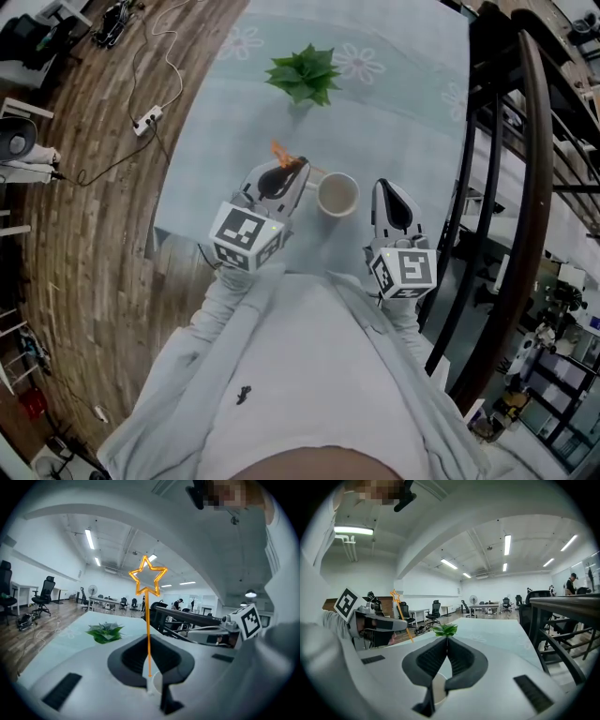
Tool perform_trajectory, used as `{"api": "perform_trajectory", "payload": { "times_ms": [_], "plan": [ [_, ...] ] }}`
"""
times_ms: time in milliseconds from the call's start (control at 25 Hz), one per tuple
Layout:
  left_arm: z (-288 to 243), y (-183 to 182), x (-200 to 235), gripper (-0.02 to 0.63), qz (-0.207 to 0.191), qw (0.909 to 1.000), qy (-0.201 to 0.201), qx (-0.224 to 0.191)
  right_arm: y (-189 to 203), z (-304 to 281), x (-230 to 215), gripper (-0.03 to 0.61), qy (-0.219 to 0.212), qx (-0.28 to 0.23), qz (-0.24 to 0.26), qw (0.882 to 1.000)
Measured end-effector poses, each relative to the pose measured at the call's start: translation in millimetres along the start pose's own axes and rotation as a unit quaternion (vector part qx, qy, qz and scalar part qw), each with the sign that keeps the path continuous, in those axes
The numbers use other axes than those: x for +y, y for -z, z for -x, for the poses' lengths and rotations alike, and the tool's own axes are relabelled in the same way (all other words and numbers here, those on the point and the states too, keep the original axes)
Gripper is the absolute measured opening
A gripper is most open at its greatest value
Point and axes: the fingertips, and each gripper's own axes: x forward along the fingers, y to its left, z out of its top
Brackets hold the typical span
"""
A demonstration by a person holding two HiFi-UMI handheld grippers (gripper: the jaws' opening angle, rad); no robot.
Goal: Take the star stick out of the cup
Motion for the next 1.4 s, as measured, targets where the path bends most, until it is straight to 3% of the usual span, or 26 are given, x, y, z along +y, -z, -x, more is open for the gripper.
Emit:
{"api": "perform_trajectory", "payload": {
  "times_ms": [280,600,880,1400],
  "plan": [
    [29.4,-5.1,17.9,0.029,-0.020,0.9982,-0.055,-0.008,-5.6,-2.4,7.2,0.015,-0.015,-0.007,0.005,1.000],
    [49.0,5.8,31.6,0.029,-0.073,0.9926,-0.096,0.018,-2.6,-1.5,6.7,0.015,-0.012,-0.001,0.000,1.000],
    [40.0,3.2,24.4,0.029,-0.091,0.9934,-0.067,0.018,-6.3,5.5,-6.9,0.015,0.020,-0.006,-0.008,1.000],
    [17.9,-2.7,15.4,0.029,-0.082,0.9965,-0.009,0.013,-2.3,19.2,-22.1,0.015,0.063,0.002,-0.013,0.998]
  ]
}}
